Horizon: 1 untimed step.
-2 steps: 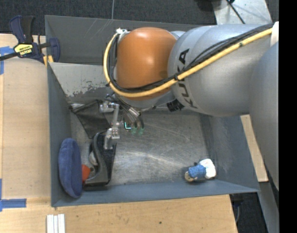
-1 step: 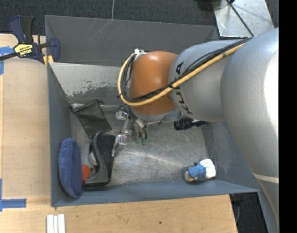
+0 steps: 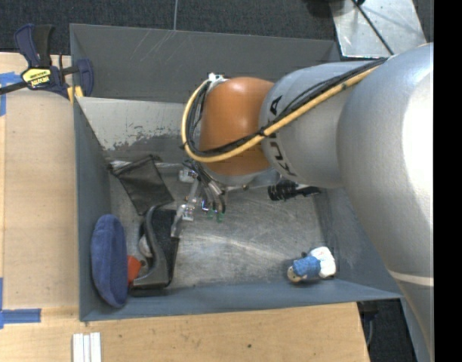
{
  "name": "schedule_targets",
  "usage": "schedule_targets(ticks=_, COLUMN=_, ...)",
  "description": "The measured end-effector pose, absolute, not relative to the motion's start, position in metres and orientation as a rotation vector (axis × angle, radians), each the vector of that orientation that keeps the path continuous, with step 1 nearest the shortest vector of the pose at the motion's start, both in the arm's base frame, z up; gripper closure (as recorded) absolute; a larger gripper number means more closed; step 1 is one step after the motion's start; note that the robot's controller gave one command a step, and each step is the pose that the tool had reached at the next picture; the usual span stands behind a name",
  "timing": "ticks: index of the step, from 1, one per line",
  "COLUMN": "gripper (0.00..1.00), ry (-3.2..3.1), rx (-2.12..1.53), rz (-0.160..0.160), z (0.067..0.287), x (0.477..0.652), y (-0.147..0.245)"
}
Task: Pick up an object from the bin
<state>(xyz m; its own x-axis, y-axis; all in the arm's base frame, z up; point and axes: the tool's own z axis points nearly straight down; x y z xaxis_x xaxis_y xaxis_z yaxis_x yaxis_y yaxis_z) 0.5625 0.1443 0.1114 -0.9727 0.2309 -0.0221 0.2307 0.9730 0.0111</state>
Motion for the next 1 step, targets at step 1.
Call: schedule_targets(ticks=1, gripper=1.00, ry=3.109, rx=0.359, rz=0.011, z=0.1122, x=0.5612, y=0.1459)
